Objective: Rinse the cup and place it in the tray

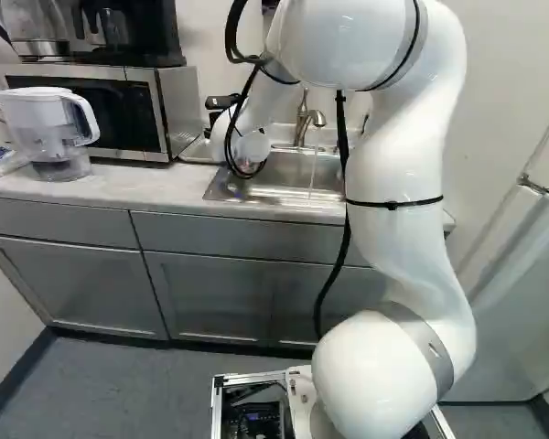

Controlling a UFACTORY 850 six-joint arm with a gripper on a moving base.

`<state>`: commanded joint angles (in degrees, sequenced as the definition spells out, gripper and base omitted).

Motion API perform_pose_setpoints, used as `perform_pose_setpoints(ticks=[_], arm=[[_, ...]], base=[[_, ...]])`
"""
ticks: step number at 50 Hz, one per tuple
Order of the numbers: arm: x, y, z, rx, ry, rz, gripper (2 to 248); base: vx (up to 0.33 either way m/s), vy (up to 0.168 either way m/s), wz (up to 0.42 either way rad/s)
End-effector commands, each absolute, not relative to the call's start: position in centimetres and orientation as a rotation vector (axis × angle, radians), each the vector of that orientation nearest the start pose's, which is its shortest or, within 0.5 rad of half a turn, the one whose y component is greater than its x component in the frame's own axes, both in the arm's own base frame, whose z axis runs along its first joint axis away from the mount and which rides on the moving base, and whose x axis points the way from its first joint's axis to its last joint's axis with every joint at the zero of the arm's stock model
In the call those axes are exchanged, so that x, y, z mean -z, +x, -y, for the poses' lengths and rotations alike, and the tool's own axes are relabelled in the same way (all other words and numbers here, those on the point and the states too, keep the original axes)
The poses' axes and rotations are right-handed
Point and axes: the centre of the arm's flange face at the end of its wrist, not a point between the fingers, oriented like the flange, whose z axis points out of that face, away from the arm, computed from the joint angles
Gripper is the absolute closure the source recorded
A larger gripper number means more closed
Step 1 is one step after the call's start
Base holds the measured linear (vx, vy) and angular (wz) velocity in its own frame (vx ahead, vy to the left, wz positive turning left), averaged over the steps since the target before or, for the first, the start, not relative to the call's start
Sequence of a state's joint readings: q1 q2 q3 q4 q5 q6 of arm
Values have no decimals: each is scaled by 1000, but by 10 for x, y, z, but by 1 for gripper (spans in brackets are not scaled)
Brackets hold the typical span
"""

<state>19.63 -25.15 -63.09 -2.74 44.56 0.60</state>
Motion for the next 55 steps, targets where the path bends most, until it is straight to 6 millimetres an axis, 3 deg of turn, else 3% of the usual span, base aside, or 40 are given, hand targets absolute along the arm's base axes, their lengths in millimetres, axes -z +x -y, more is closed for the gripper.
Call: perform_pose_setpoints(ticks=[16, 17, 21, 22, 26, 27, 32, 33, 55], arm=[[-461, 597, -216, 1899, -2158, 433, 125], [-461, 597, -216, 1899, -2158, 433, 109], [-461, 597, -216, 1899, -2158, 433, 109], [-461, 597, -216, 1899, -2158, 433, 77], [-461, 597, -216, 1899, -2158, 433, 77], [-461, 597, -216, 1899, -2158, 433, 42], [-463, 597, -216, 1901, -2156, 432, 42], [-463, 597, -216, 1902, -2155, 432, 6], [-486, 596, -216, 1939, -2118, 426, 3]], base=[[0, 0, 0], [0, 0, 0], [0, 0, 0], [0, 0, 0], [0, 0, 0], [0, 0, 0], [0, 0, 0], [0, 0, 0], [0, 0, 0]])
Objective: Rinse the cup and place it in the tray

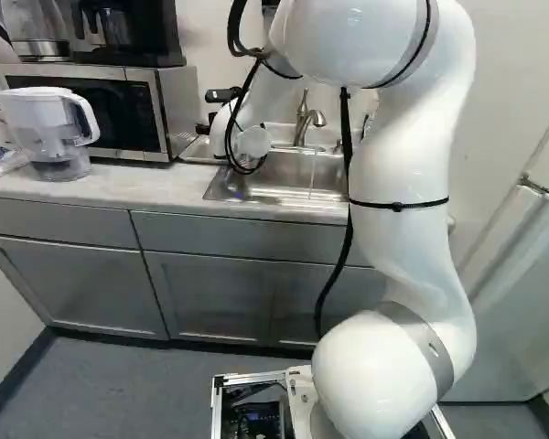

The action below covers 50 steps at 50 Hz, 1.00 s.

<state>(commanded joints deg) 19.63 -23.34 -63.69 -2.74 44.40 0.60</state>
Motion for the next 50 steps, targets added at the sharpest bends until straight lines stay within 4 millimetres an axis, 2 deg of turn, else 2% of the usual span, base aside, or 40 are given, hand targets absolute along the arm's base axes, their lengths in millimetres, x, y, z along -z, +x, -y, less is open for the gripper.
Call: perform_pose_setpoints(ticks=[50], arm=[[-531, 593, -214, 1910, -2156, 432, 3]], base=[[0, 0, 0]])
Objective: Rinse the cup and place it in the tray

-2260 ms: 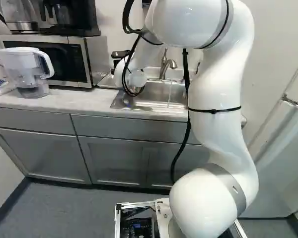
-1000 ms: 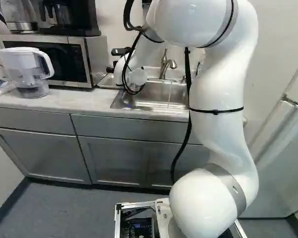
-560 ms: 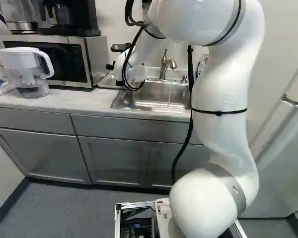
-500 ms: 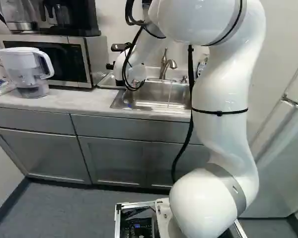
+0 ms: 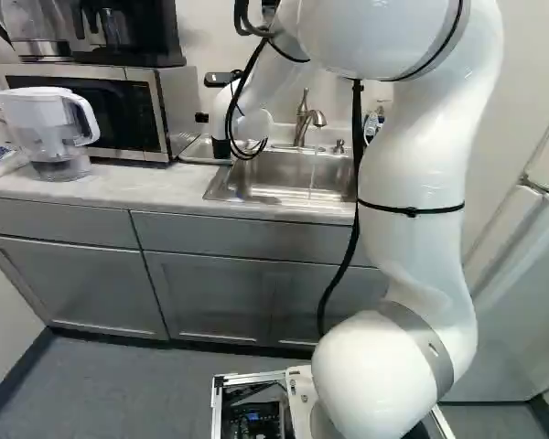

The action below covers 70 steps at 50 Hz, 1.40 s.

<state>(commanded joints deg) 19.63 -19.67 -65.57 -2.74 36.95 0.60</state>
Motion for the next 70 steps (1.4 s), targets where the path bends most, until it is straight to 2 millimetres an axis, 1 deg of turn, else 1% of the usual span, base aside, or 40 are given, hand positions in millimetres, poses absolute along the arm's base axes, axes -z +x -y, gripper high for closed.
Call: perform_pose_setpoints(ticks=[13, 24, 53, 70], arm=[[-544, 592, -212, 1918, -2152, 429, 3], [-556, 591, -204, 1930, -2154, 416, 3], [-586, 586, -169, 1972, -2173, 362, 3], [-603, 583, -143, 2005, -2186, 320, 3]], base=[[0, 0, 0], [0, 0, 0], [0, 0, 0], [0, 0, 0]])
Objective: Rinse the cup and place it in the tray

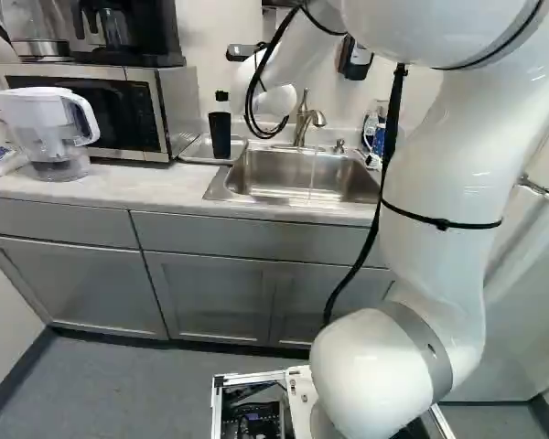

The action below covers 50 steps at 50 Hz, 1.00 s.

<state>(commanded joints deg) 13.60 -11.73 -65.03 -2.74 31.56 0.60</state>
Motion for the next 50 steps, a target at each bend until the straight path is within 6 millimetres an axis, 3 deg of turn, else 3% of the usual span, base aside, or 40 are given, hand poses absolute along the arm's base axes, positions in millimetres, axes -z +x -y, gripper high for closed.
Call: perform_pose_setpoints(ticks=[50], arm=[[-654, 594, -65, 2118, -2222, 176, 3]], base=[[0, 0, 0]])
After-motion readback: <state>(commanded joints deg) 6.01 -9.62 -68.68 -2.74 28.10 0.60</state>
